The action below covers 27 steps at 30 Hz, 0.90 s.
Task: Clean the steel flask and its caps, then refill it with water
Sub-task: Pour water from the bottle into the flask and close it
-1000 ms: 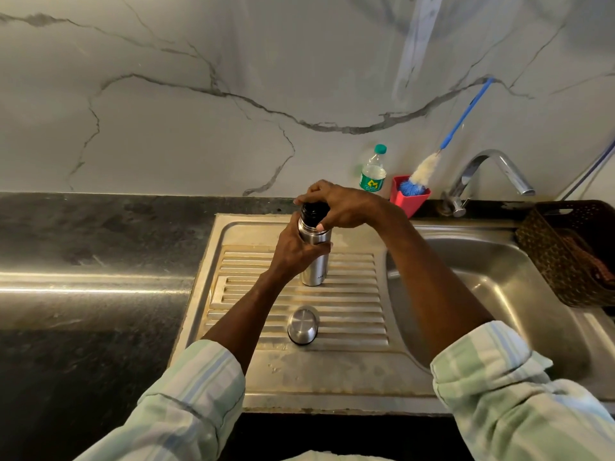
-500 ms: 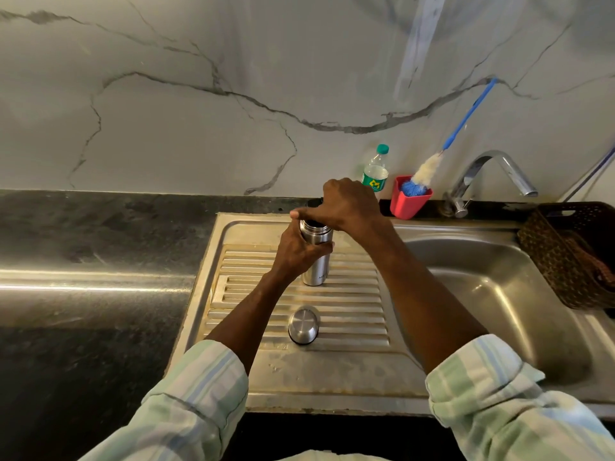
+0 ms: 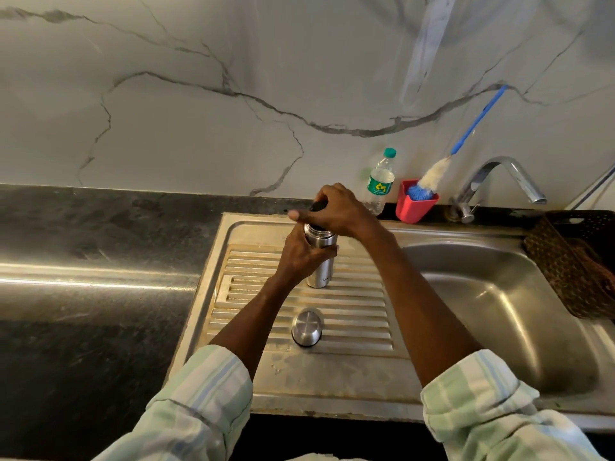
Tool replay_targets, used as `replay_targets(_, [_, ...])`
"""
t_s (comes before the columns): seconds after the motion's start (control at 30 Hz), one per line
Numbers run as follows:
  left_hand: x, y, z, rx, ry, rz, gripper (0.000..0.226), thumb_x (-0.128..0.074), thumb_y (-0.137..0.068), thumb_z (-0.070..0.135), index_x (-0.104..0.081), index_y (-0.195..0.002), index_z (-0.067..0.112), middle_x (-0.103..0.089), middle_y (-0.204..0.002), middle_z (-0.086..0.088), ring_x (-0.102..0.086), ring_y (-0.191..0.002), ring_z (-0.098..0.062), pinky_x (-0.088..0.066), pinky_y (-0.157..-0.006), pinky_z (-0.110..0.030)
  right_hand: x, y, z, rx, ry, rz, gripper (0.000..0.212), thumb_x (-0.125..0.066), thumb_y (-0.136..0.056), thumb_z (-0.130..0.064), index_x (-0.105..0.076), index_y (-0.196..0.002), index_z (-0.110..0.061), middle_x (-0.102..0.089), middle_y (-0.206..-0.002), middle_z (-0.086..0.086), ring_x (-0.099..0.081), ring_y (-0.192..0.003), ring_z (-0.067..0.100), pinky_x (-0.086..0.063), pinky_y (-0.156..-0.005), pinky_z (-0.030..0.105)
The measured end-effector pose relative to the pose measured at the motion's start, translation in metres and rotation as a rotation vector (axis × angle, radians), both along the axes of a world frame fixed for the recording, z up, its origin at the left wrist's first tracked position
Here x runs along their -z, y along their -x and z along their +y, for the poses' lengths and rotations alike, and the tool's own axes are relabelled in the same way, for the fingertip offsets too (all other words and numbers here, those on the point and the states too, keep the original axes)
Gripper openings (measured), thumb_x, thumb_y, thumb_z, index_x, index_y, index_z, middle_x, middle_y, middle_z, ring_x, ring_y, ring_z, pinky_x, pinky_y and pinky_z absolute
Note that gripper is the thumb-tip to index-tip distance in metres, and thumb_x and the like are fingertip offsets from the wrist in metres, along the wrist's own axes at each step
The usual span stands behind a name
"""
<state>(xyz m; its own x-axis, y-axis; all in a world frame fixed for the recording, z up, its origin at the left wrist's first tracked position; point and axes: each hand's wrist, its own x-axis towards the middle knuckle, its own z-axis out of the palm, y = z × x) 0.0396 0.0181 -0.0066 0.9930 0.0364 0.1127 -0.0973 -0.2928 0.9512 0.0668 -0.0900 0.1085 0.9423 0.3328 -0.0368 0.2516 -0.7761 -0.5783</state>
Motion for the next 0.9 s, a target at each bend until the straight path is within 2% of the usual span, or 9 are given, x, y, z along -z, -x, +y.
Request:
replay_targets(0.07, [-0.003,-0.003,0.002,0.024,-0.007,-0.005,0.073,-0.085,-0.072,0.014,-0.044,-0.133,0.016,-0.064,-0.118,-0.002,-0.066,-0.102,-0.014,-0.055,-0.083,-0.023,-0.007,-0.004,-0.013,-0.203,-0.147,0.244,0.065,-0.074,-0.084,-0.032,-0.045,-0.139,-0.010,-0.047,-0.140,0.009,-0.046,-0.128,0.024,-0.045,-0.102,0.034])
replay_targets(0.17, [-0.002,-0.004,0.004,0.059,-0.012,-0.004,0.079,-0.087,-0.071,0.014,-0.042,-0.137,0.018,-0.062,-0.119,0.002,-0.065,-0.099,-0.007,-0.054,-0.080,-0.018,0.000,-0.007,-0.030,-0.233,-0.350,0.339,0.062,-0.072,-0.084,-0.007,-0.047,-0.141,-0.009,-0.053,-0.138,0.005,-0.049,-0.127,0.020,-0.046,-0.103,0.032])
replay_targets(0.33, [0.003,-0.004,0.004,0.009,-0.003,0.006,0.067,-0.087,-0.070,0.016,-0.049,-0.124,0.022,-0.069,-0.106,0.001,-0.069,-0.090,-0.010,-0.060,-0.078,-0.033,0.025,0.003,-0.020,-0.024,-0.386,0.097,0.046,-0.077,-0.081,-0.019,-0.060,-0.124,-0.015,-0.064,-0.119,0.003,-0.060,-0.112,0.019,-0.050,-0.098,0.033])
replay_targets(0.47, [0.011,0.004,-0.003,-0.030,0.012,-0.074,0.055,-0.076,-0.075,0.039,-0.050,-0.117,0.015,-0.069,-0.088,0.000,-0.067,-0.070,-0.007,-0.057,-0.059,-0.026,0.043,0.032,0.007,0.259,-0.354,-0.196,0.052,-0.075,-0.084,-0.031,-0.055,-0.129,-0.014,-0.062,-0.123,0.007,-0.058,-0.112,0.020,-0.048,-0.092,0.024])
replay_targets(0.6, [0.014,0.003,-0.002,-0.045,-0.036,-0.101,0.065,-0.065,-0.083,0.047,-0.049,-0.130,0.005,-0.070,-0.095,-0.006,-0.069,-0.082,-0.023,-0.060,-0.069,-0.042,0.052,0.043,0.021,0.396,-0.355,-0.345,0.057,-0.074,-0.081,-0.044,-0.055,-0.125,-0.014,-0.063,-0.119,0.005,-0.060,-0.108,0.018,-0.053,-0.088,0.026])
replay_targets(0.63, [0.013,0.002,0.000,-0.029,-0.052,-0.077,0.061,-0.070,-0.083,0.043,-0.049,-0.128,0.008,-0.070,-0.093,-0.007,-0.070,-0.080,-0.024,-0.060,-0.068,-0.042,0.051,0.039,0.016,0.372,-0.402,-0.301,0.057,-0.076,-0.079,-0.043,-0.056,-0.124,-0.014,-0.064,-0.117,0.004,-0.060,-0.106,0.016,-0.053,-0.086,0.023])
replay_targets(0.7, [0.011,0.000,0.003,-0.003,-0.049,-0.036,0.057,-0.083,-0.076,0.028,-0.049,-0.122,0.020,-0.069,-0.094,0.005,-0.069,-0.080,-0.008,-0.059,-0.069,-0.029,0.043,0.025,-0.006,0.219,-0.556,-0.019,0.056,-0.080,-0.077,-0.032,-0.057,-0.125,-0.015,-0.065,-0.116,0.002,-0.059,-0.107,0.014,-0.051,-0.087,0.018])
replay_targets(0.8, [0.010,-0.005,0.007,0.021,-0.038,-0.008,0.069,-0.088,-0.070,0.022,-0.046,-0.124,0.030,-0.067,-0.105,0.009,-0.067,-0.092,-0.005,-0.058,-0.079,-0.026,0.030,0.003,-0.037,-0.111,-0.727,0.389,0.056,-0.077,-0.078,-0.009,-0.056,-0.130,-0.013,-0.064,-0.124,0.006,-0.059,-0.117,0.019,-0.050,-0.098,0.028])
replay_targets(0.9, [0.009,-0.008,0.007,0.027,-0.014,-0.009,0.072,-0.089,-0.068,0.022,-0.048,-0.128,0.028,-0.067,-0.110,0.005,-0.068,-0.096,-0.010,-0.059,-0.084,-0.032,0.030,0.001,-0.036,-0.095,-0.651,0.329,0.050,-0.076,-0.080,-0.010,-0.059,-0.126,-0.013,-0.066,-0.120,0.004,-0.061,-0.113,0.013,-0.049,-0.102,0.033])
